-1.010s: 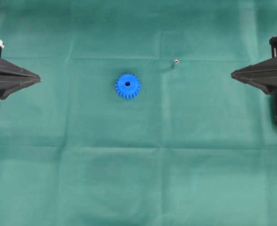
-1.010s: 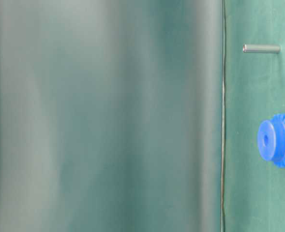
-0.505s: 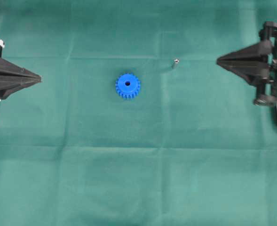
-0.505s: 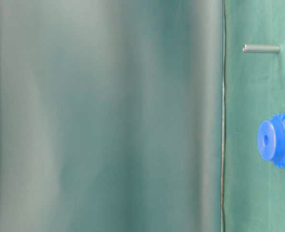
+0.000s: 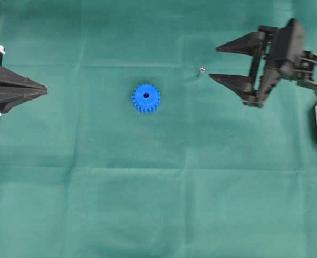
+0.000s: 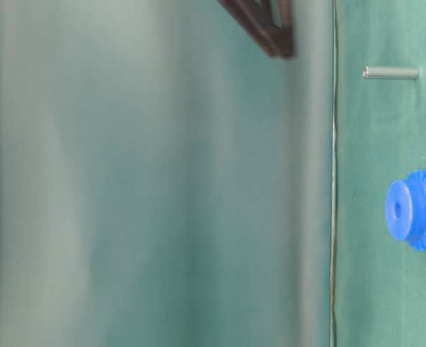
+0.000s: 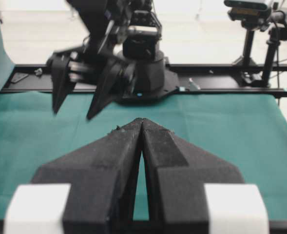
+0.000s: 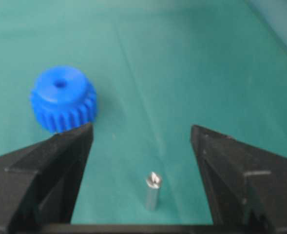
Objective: Insert the shaft placed at a random location into the center hole of the small gear at another random location.
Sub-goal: 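Move the right gripper toward the silver shaft near the gear, then lower the right gripper over the shaft and close on it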
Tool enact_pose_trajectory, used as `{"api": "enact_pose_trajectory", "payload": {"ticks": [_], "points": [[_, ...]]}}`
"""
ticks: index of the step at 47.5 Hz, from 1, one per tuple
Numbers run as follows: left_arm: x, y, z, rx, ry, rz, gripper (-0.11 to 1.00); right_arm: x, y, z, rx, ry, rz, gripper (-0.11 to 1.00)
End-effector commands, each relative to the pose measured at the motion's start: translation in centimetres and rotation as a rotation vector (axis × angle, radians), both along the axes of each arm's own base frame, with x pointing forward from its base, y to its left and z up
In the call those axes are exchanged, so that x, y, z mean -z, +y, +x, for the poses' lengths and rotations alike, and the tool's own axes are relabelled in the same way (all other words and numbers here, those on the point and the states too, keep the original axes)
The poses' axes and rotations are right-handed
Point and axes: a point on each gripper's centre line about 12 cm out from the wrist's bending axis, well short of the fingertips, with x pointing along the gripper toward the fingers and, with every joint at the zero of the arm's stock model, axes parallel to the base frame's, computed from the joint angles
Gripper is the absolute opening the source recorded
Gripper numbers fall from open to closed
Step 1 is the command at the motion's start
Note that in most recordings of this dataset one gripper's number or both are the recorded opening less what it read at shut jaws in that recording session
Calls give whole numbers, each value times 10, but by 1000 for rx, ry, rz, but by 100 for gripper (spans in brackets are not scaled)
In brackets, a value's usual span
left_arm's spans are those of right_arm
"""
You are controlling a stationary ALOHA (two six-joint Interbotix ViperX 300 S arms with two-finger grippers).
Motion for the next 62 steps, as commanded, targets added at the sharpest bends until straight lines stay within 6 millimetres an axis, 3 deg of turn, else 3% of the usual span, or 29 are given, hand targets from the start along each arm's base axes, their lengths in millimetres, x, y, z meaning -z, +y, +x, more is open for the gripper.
{"api": "enact_pose_trajectory", "payload": {"ticks": [1,16,45,49,60,62], "points": [[-8,0,2,2,-20,4,0,5,-9,12,14,-8,-16,86],[-6,0,3,2,0,6,0,37,-21,18,55,39,11,86],[-5,0,3,2,3,6,0,55,-23,24,59,86,29,83],[-5,0,3,2,5,5,0,56,-23,24,59,86,29,73],[-5,0,3,1,3,3,0,55,-23,25,51,87,26,14],[-6,0,2,2,2,3,0,55,-22,25,49,89,25,14]]}}
